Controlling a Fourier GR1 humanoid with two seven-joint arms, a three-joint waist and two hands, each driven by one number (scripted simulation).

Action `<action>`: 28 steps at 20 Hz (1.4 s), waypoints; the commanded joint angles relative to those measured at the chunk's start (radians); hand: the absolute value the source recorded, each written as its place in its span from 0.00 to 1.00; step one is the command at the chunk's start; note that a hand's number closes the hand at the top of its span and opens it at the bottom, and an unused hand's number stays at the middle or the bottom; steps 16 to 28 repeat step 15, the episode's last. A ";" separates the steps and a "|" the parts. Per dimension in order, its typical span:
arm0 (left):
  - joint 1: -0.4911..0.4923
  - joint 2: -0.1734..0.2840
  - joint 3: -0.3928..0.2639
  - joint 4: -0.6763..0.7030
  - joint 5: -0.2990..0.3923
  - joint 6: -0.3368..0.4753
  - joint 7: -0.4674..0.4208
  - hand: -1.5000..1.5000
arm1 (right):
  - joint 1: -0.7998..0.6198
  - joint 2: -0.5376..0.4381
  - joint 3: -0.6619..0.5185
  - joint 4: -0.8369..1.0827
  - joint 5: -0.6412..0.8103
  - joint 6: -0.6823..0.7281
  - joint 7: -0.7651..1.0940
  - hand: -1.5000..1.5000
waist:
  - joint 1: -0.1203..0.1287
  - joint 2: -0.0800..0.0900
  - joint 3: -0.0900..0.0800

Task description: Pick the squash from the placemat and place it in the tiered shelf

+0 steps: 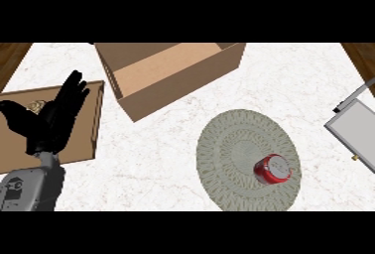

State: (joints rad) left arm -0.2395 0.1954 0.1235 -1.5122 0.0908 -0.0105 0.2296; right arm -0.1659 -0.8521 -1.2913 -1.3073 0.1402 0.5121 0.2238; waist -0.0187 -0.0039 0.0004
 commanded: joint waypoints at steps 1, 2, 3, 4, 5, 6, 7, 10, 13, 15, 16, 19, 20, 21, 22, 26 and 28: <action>0.029 0.016 0.016 -0.027 0.018 -0.022 -0.009 0.50 | 0.128 -0.111 -0.157 0.130 -0.105 0.156 -0.076 0.00 | -0.010 -0.002 0.000; 0.002 0.044 0.046 0.044 0.020 -0.038 -0.036 0.50 | 0.141 -0.119 -0.168 0.159 -0.122 0.179 -0.100 0.00 | -0.010 0.000 0.000; -0.025 0.021 0.020 0.003 0.010 -0.008 0.019 0.50 | 0.160 -0.125 -0.210 0.171 -0.160 0.221 -0.078 0.00 | -0.012 -0.002 0.000; 0.020 0.009 0.021 -0.005 0.013 -0.009 -0.004 0.50 | 0.173 -0.174 -0.247 0.236 -0.182 0.243 -0.093 0.00 | -0.010 -0.002 0.000; -0.009 0.018 0.025 0.021 0.013 -0.017 -0.009 0.50 | 0.207 -0.140 -0.270 0.219 -0.207 0.289 -0.116 0.00 | -0.014 -0.001 0.000; 0.011 0.016 0.023 0.019 0.008 -0.017 -0.014 0.50 | 0.223 -0.178 -0.266 0.283 -0.205 0.306 -0.151 0.00 | -0.005 0.000 0.000; 0.016 0.011 0.020 -0.047 0.025 -0.011 0.026 0.50 | 0.257 -0.190 -0.288 0.278 -0.219 0.345 -0.159 0.00 | -0.003 -0.002 0.000; 0.030 0.035 0.046 -0.003 0.036 -0.042 -0.014 0.50 | 0.359 -0.172 -0.329 0.279 -0.220 0.438 -0.310 0.00 | -0.013 -0.001 0.001; 0.037 -0.010 -0.022 -0.110 -0.009 0.014 0.077 0.50 | 0.430 -0.152 -0.347 0.278 -0.184 0.435 -0.407 0.00 | 0.000 -0.002 0.001; 0.047 -0.029 -0.015 -0.025 -0.031 0.016 -0.035 0.50 | 0.449 -0.147 -0.331 0.278 -0.180 0.452 -0.452 0.00 | 0.001 0.002 0.000; 0.047 -0.029 -0.015 -0.025 -0.031 0.016 -0.035 0.50 | 0.449 -0.147 -0.331 0.278 -0.180 0.452 -0.452 0.00 | 0.001 0.002 0.000; 0.047 -0.029 -0.015 -0.025 -0.031 0.016 -0.035 0.50 | 0.449 -0.147 -0.331 0.278 -0.180 0.452 -0.452 0.00 | 0.001 0.002 0.000; 0.047 -0.029 -0.015 -0.025 -0.031 0.016 -0.035 0.50 | 0.449 -0.147 -0.331 0.278 -0.180 0.452 -0.452 0.00 | 0.001 0.002 0.000; 0.047 -0.029 -0.015 -0.025 -0.031 0.016 -0.035 0.50 | 0.449 -0.147 -0.331 0.278 -0.180 0.452 -0.452 0.00 | 0.001 0.002 0.000; 0.047 -0.029 -0.015 -0.025 -0.031 0.016 -0.035 0.50 | 0.449 -0.147 -0.331 0.278 -0.180 0.452 -0.452 0.00 | 0.001 0.002 0.000; 0.047 -0.029 -0.015 -0.025 -0.031 0.016 -0.035 0.50 | 0.449 -0.147 -0.331 0.278 -0.180 0.452 -0.452 0.00 | 0.001 0.002 0.000; 0.047 -0.029 -0.015 -0.025 -0.031 0.016 -0.035 0.50 | 0.449 -0.147 -0.331 0.278 -0.180 0.452 -0.452 0.00 | 0.001 0.002 0.000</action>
